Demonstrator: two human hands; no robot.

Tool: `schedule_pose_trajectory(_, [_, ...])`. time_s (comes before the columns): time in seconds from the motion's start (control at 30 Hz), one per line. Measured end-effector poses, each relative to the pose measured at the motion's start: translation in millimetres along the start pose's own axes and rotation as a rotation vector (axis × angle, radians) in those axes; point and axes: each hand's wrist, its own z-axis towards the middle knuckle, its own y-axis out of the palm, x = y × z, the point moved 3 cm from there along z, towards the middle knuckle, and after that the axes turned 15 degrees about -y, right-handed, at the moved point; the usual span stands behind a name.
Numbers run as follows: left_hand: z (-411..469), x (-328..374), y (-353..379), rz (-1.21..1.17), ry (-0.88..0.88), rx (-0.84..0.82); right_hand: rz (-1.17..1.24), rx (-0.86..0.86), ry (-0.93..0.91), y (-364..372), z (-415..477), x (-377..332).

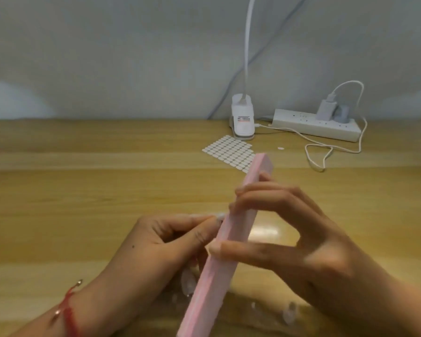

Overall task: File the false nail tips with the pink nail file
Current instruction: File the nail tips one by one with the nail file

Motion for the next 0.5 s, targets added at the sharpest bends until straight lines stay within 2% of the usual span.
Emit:
schedule_pose_trajectory(0.13, [-1,0,1,0.028,0.043,0.013,-0.021,0.101,0.174,-19,3,26])
schedule_pose_trajectory(0.3, [-2,2,0,-0.025,0.064,0.003,-0.016,0.017,0.015,1,1,-2])
schedule_pose_trajectory(0.43, [0,0,-2,-0.008,0.071,0.041,-0.030,0.091,0.184,-17,3,23])
schedule_pose_trajectory(0.5, [0,0,-1,-0.023,0.075,0.026,0.023,0.036,0.113,-9,2,8])
